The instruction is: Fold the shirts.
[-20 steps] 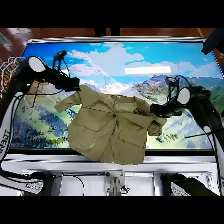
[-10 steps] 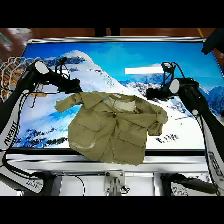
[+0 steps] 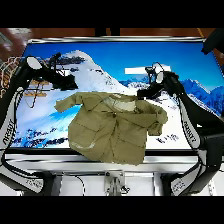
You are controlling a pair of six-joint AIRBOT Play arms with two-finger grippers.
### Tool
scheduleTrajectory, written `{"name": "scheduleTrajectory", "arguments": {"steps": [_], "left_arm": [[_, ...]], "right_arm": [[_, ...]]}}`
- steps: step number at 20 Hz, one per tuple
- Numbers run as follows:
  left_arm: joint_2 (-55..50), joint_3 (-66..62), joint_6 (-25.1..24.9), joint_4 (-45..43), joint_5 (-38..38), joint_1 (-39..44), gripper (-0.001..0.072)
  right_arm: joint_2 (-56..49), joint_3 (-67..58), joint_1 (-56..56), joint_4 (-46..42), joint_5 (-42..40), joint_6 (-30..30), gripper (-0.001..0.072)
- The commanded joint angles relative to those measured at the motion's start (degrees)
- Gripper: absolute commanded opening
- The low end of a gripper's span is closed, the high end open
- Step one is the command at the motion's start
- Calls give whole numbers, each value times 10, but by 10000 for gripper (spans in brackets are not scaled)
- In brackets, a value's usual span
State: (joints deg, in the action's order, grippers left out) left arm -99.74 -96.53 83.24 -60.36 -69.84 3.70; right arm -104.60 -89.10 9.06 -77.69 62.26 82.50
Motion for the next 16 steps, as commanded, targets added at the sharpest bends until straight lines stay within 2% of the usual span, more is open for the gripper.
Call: {"name": "scheduleTrajectory", "arguments": {"steps": [1, 3, 4, 5, 6, 11, 16], "left_arm": [[0, -2, 0, 0, -3, -1, 297], [0, -2, 0, 0, -3, -1, 297], [0, -2, 0, 0, -3, -1, 296], [0, -2, 0, 0, -3, -1, 296], [0, -2, 0, 0, -2, -1, 296], [0, -31, 0, 0, 2, -1, 295], [0, -129, 0, 0, -16, -2, 295]], "right_arm": [[-28, -15, 0, -5, 29, -30, 581], [-46, -15, 0, -5, 26, -11, 578], [-52, -15, 1, -4, 28, -9, 469], [-51, -16, 1, -4, 28, -9, 180], [-42, -16, 0, -2, 27, -13, 81], [88, -31, 0, -7, 18, -59, 80], [259, -37, 0, 29, 41, -63, 80]]}}
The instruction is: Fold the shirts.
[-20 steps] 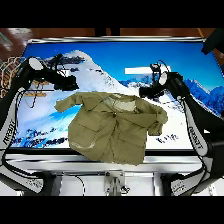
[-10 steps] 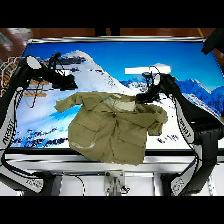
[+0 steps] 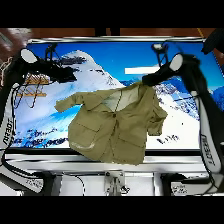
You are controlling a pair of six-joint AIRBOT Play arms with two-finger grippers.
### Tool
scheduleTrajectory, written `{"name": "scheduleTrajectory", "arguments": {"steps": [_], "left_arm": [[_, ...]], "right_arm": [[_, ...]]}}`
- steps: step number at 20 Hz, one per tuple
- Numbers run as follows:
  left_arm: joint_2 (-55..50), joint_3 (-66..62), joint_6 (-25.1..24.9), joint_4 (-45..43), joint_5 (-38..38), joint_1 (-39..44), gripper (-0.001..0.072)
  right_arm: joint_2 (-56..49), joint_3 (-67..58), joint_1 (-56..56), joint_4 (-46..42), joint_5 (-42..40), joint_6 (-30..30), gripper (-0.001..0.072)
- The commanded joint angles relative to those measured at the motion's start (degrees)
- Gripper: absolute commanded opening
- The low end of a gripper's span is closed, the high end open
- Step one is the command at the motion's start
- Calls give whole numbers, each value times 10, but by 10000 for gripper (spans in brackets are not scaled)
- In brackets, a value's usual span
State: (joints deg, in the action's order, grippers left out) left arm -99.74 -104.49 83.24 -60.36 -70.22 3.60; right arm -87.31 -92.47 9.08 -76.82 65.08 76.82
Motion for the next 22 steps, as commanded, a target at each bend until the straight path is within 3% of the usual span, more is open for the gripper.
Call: {"name": "scheduleTrajectory", "arguments": {"steps": [1, 3, 4, 5, 6, 13, 17, 22], "left_arm": [[0, -70, 0, 0, -20, -3, 296], [0, -107, 0, 0, -44, -9, 299], [1, -119, 0, 0, -57, -12, 370], [5, -124, 0, 0, -68, -17, 491], [9, -123, -1, 0, -78, -21, 514], [38, -123, -17, 0, -141, -87, 513], [85, -123, -18, -1, -156, -170, 513], [107, -123, -27, -33, -261, -263, 514]], "right_arm": [[112, -3, 0, 29, 25, -5, 80], [146, -3, 0, 53, 57, -3, 80], [158, -3, 0, 62, 75, -3, 80], [167, -3, 0, 67, 89, 3, 80], [174, -3, 0, 67, 98, 8, 80], [183, -3, 1, 78, 125, 22, 80], [183, -3, 1, 77, 125, 22, 80], [183, -3, 1, 78, 125, 22, 81]]}}
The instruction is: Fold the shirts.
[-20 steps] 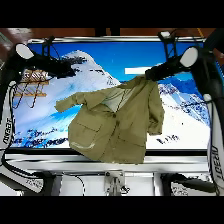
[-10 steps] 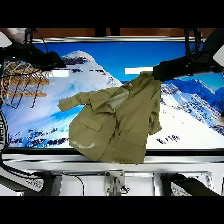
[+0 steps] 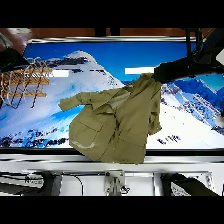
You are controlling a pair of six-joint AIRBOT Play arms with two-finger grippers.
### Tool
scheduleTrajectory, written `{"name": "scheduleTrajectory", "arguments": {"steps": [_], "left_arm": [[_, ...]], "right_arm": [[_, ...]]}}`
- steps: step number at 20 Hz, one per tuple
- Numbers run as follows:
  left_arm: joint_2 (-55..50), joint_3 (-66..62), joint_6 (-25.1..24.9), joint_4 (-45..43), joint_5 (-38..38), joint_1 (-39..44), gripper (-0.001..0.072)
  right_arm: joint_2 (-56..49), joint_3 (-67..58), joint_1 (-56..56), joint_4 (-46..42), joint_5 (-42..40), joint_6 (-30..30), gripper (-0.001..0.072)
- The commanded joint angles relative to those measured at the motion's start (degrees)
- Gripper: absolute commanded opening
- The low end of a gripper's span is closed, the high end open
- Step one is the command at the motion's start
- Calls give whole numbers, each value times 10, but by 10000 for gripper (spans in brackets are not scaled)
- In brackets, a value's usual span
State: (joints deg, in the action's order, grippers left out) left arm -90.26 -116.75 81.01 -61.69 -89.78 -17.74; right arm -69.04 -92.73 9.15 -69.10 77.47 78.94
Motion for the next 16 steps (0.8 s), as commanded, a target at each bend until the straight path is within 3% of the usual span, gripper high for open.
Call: {"name": "scheduleTrajectory", "arguments": {"steps": [1, 6, 9, 13, 16], "left_arm": [[13, 4, -10, -26, -85, -63, 514], [16, 33, -37, -44, -99, -109, 514], [12, 33, -80, -125, -73, -114, 516], [-29, 38, -51, -134, -19, -115, 539], [-70, 54, -56, -167, 31, -79, 539]], "right_arm": [[0, 0, 0, 1, 1, 1, 80], [0, 0, 0, 5, 3, 1, 81], [-2, 0, 0, 5, 3, 2, 81], [-14, 0, 0, 7, 3, 19, 81], [-31, 0, 0, 7, 3, 34, 81]]}}
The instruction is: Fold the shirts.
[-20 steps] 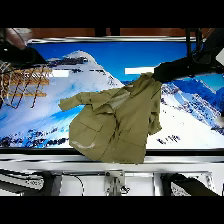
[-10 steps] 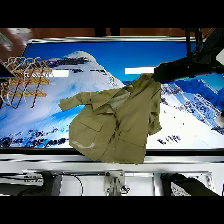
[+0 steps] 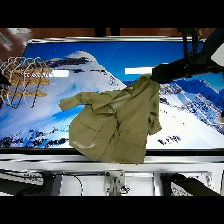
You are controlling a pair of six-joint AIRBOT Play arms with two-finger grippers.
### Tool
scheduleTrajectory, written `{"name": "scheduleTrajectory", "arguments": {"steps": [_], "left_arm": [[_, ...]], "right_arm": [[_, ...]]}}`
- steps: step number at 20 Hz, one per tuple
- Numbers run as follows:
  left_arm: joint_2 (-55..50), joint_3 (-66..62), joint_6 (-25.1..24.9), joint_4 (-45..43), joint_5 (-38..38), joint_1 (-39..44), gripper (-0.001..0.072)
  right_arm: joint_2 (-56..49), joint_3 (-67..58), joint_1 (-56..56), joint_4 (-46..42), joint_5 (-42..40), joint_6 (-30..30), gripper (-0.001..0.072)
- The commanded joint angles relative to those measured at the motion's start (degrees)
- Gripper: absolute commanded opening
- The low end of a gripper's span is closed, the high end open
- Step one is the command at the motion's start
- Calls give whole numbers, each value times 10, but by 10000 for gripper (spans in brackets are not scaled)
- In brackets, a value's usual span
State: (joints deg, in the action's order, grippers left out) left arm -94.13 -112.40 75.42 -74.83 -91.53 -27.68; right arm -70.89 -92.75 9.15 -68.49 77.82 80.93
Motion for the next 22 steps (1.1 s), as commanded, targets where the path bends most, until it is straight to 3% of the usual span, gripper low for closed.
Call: {"name": "scheduleTrajectory", "arguments": {"steps": [1, 5, 7, 14, 22], "left_arm": [[-47, 15, -3, -48, 65, 32, 539], [-103, 17, -1, -45, 80, 49, 546], [-118, 17, 22, -42, 76, 45, 606], [-123, 19, 38, -60, 61, 3, 606], [-174, 47, 26, -30, 98, -9, 606]], "right_arm": [[-19, 0, 0, 1, 0, 16, 81], [-32, 0, 0, 0, -1, 31, 81], [-32, 0, 0, -2, -2, 48, 81], [-32, 0, 0, -11, -2, 83, 81], [-32, 0, 0, -22, -2, 87, 81]]}}
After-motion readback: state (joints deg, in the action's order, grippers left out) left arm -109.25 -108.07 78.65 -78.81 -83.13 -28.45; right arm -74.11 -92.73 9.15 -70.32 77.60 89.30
